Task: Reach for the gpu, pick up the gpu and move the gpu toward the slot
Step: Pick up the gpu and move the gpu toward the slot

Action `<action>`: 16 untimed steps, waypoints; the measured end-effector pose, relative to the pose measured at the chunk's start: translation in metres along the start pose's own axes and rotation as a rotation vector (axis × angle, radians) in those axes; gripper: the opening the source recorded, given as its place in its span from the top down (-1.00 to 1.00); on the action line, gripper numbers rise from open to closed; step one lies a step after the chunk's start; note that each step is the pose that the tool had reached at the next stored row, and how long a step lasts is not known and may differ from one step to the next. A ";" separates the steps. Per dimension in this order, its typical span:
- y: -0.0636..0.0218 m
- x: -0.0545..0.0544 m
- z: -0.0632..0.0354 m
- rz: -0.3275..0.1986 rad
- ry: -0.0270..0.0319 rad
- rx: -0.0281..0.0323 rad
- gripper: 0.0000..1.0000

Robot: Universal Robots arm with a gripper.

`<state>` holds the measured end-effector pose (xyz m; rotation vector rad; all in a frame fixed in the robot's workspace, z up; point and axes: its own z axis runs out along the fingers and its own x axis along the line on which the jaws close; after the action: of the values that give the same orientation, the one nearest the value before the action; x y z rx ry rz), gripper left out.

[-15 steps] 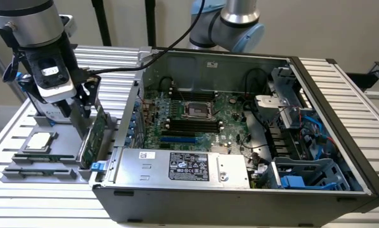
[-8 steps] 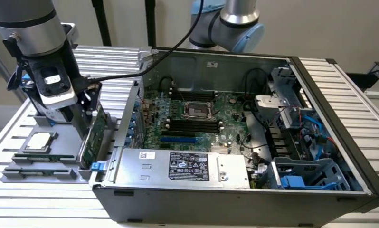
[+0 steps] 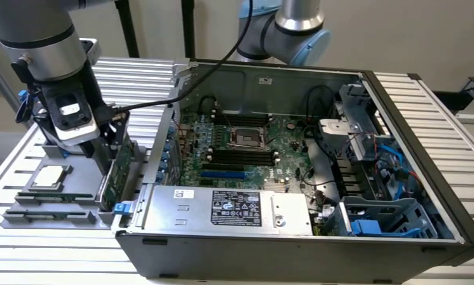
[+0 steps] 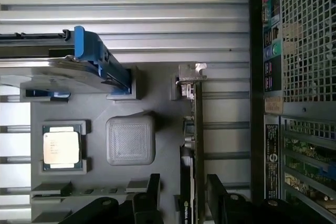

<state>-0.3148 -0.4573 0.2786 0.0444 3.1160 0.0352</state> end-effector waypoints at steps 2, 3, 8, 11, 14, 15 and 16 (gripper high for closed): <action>-0.0001 0.000 0.0037 0.000 -0.0003 0.0008 0.04; -0.0001 0.000 0.0054 0.000 -0.0005 0.0014 0.04; -0.0003 0.000 0.0145 0.000 -0.0027 0.0072 0.04; -0.0005 0.000 0.0190 0.000 -0.0037 0.0132 0.04; -0.0005 0.000 0.0233 -0.001 -0.0046 0.0201 0.04; -0.0005 -0.001 0.0247 -0.001 -0.0048 0.0221 0.04; -0.0005 -0.001 0.0261 -0.001 -0.0049 0.0238 0.04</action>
<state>-0.3132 -0.4573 0.2525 0.0440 3.1116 -0.0020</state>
